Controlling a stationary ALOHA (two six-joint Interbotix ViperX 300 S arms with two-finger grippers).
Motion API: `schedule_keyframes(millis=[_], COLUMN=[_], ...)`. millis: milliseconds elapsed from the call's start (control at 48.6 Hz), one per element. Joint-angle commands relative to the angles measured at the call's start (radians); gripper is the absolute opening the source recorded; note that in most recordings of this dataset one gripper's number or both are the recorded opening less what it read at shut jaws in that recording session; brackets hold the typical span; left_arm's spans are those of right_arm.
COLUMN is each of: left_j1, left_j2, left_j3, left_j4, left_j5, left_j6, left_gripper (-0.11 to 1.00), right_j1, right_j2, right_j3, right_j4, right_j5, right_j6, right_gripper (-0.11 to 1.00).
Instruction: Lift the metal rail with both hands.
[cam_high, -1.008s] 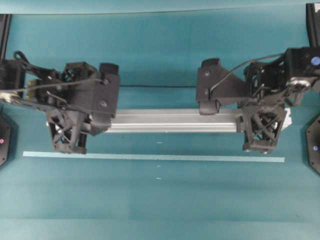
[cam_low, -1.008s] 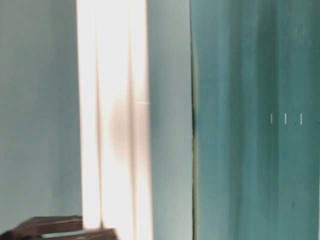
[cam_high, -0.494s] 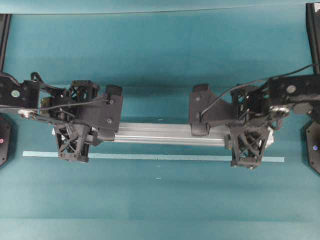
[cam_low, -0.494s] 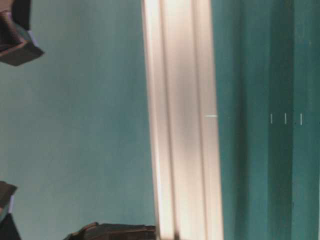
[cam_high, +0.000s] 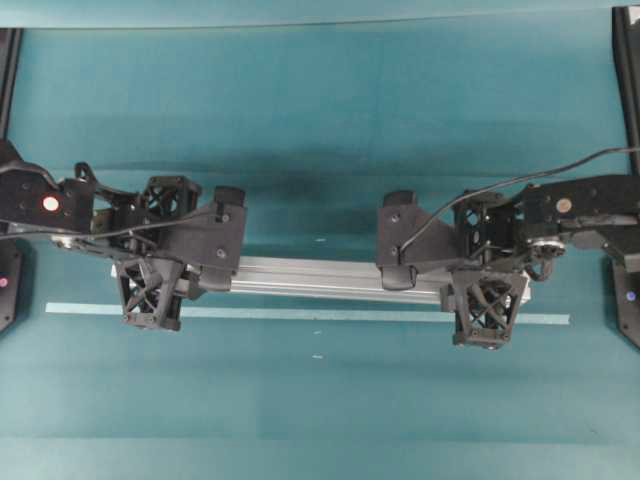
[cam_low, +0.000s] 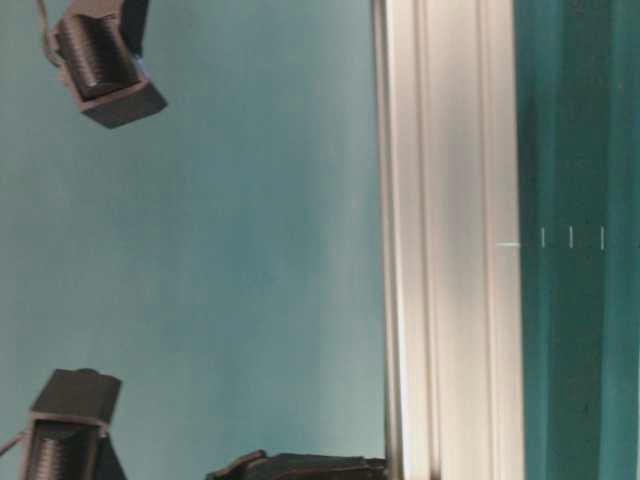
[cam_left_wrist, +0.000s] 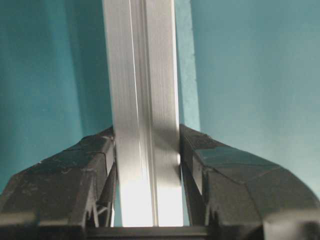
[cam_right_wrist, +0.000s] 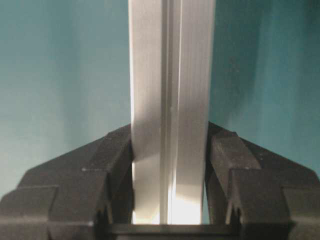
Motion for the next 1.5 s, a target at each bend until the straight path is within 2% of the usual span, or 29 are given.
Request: schedule_keyframes(millis=[0,206,494,782,1481], left_j1=[-0.002,-0.003,-0.025,-0.023,-0.023], left_j2=[0.000,0.035,0.066,0.072,0.086], left_j3=[-0.008,0.006,0.038,0.077,0.080], left_j4=[0.002,0.002,0.002,0.002,0.002], left_j5=[-0.015,-0.054,-0.104,-0.150,-0.163], left_j6=[-0.002,-0.008,-0.055,-0.055,-0.058], left_gripper=[0.32,0.32,0.32,0.30,0.30], right_j1=[0.014,0.020,0.018,0.018,0.011], right_j2=[0.009,0.021,0.029,0.061,0.107], right_j3=[0.014,0.055,0.063,0.089,0.115], right_j4=[0.005,-0.002,-0.011,-0.011,-0.011], right_j5=[-0.020,-0.081,-0.107,-0.163,-0.249], right_j6=[-0.005,-0.006,-0.014,-0.014,-0.014], right_gripper=[0.39,0.39,0.39,0.39,0.39])
